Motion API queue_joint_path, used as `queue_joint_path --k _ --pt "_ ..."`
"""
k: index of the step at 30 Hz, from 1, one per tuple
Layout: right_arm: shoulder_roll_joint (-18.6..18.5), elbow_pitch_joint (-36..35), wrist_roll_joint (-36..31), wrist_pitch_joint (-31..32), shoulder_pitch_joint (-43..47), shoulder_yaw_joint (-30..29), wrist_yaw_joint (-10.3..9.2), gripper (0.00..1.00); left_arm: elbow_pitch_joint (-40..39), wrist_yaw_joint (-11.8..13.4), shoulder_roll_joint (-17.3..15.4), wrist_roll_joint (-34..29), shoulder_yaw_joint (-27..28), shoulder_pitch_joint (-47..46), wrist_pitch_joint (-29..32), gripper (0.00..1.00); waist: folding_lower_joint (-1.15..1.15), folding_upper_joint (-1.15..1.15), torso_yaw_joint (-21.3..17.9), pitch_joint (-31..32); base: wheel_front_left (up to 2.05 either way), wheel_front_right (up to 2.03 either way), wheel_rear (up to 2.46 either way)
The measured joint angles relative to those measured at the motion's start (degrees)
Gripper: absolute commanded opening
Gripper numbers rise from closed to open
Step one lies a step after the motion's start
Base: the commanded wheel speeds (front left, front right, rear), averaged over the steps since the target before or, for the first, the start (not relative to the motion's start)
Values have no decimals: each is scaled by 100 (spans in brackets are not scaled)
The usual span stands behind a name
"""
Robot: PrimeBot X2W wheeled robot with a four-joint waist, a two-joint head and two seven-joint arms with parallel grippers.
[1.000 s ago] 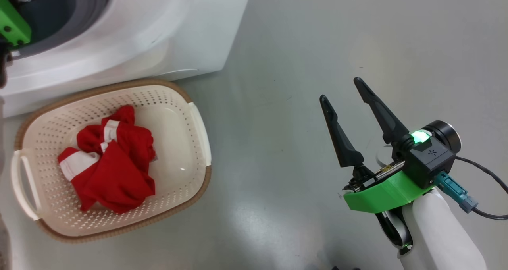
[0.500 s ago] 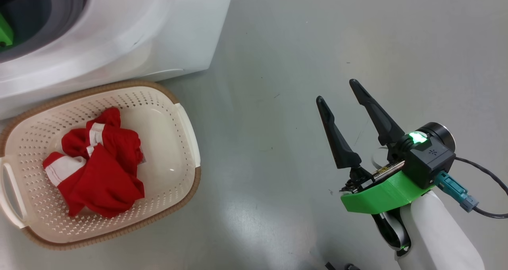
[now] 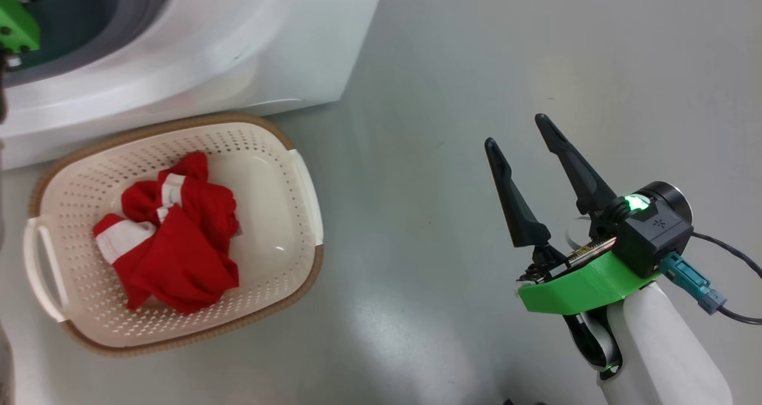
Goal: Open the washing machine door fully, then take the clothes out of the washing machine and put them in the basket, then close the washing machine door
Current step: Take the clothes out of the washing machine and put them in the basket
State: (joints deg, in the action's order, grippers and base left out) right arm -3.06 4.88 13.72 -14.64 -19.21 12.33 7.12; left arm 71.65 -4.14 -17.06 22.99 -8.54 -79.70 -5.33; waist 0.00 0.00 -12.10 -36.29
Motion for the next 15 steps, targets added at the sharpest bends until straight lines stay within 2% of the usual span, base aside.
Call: queue_joint_path --k 9,15 --pt "-2 11 -22 0 1 -101 0 100 -561 -204 174 193 32 497 -825 0 0 0 320 115 0 0 0" --pt "-5 8 -79 0 3 -238 -1 100 -1626 -253 199 194 103 1040 -898 0 0 0 519 200 0 0 0"
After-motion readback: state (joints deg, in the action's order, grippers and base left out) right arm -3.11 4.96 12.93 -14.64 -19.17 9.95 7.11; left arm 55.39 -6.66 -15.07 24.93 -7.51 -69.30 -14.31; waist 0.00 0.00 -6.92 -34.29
